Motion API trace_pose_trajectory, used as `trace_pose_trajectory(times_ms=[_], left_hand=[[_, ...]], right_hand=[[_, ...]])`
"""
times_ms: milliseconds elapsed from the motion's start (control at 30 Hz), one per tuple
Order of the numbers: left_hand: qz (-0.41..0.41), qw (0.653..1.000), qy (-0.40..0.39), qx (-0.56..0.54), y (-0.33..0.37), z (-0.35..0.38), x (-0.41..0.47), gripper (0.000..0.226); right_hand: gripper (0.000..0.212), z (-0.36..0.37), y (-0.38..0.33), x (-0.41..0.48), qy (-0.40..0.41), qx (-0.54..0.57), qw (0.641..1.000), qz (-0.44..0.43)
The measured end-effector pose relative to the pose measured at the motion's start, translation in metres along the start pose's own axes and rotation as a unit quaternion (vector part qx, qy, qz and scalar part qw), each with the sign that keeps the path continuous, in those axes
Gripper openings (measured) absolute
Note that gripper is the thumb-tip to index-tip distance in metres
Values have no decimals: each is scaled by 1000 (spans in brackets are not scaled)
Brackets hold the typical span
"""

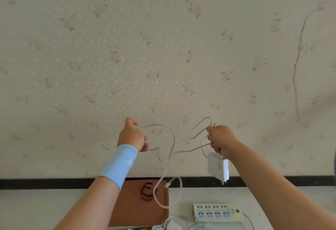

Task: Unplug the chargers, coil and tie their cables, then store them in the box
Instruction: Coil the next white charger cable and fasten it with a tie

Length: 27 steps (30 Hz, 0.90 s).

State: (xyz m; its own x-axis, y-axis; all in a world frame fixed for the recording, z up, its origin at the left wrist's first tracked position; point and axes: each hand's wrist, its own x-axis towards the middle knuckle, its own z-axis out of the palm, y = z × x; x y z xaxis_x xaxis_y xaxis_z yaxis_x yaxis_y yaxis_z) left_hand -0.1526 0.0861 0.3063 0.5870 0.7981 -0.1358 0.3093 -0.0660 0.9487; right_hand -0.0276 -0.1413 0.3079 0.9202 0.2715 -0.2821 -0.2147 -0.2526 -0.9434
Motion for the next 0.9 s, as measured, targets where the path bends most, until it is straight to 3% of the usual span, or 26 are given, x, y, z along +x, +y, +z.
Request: trace_pose_trajectory(times_ms=[33, 67, 133, 167, 200, 233, 267, 333, 400, 500, 633, 733, 833, 900], left_hand=[[-1, 992, -16, 126, -7, -5, 7, 34], [-5, 963, -50, 266, -13, -9, 11, 34], [-5, 837, -144, 528, -21, -10, 10, 29], [11, 768, -184, 613, -22, -8, 6, 31], [33, 722, -218, 656, -23, -5, 0, 34], [59, 713, -245, 654, -22, -1, -5, 38], [94, 742, -264, 609, -20, 3, -11, 44], [165, 835, -286, 441, -12, 12, -28, 50], [210, 875, -329, 288, -7, 25, -42, 40], [208, 879, -384, 190, -9, 41, -52, 30], [195, 894, -361, 178, -13, 51, -57, 25], [186, 927, -302, 123, -10, 53, -59, 14], [99, 964, -236, -72, 1, 47, -55, 17], [39, 951, -239, -192, 7, 39, -50, 18]], right_hand=[[30, 0, -2, -1, -7, 10, 1000, 6], [32, 0, -3, -3, -13, 8, 1000, 10], [29, 3, -3, -6, -16, 7, 1000, 17], [27, 4, -3, -7, -11, 15, 1000, 18], [24, 6, -3, -6, -10, 14, 1000, 16], [22, 7, -2, -6, -15, 5, 1000, 13], [22, 9, -1, -5, -27, -5, 1000, 10], [24, 12, 0, -4, -56, -24, 998, 10], [25, 14, 1, -5, -69, -33, 997, 15], [22, 16, -2, -11, -73, -15, 997, 13], [16, 13, -4, -18, -84, 11, 996, -5], [21, 10, -5, -19, -104, 14, 994, -27], [40, 10, -6, -24, -150, -48, 986, -46], [46, 13, -4, -28, -195, -105, 973, -66]])
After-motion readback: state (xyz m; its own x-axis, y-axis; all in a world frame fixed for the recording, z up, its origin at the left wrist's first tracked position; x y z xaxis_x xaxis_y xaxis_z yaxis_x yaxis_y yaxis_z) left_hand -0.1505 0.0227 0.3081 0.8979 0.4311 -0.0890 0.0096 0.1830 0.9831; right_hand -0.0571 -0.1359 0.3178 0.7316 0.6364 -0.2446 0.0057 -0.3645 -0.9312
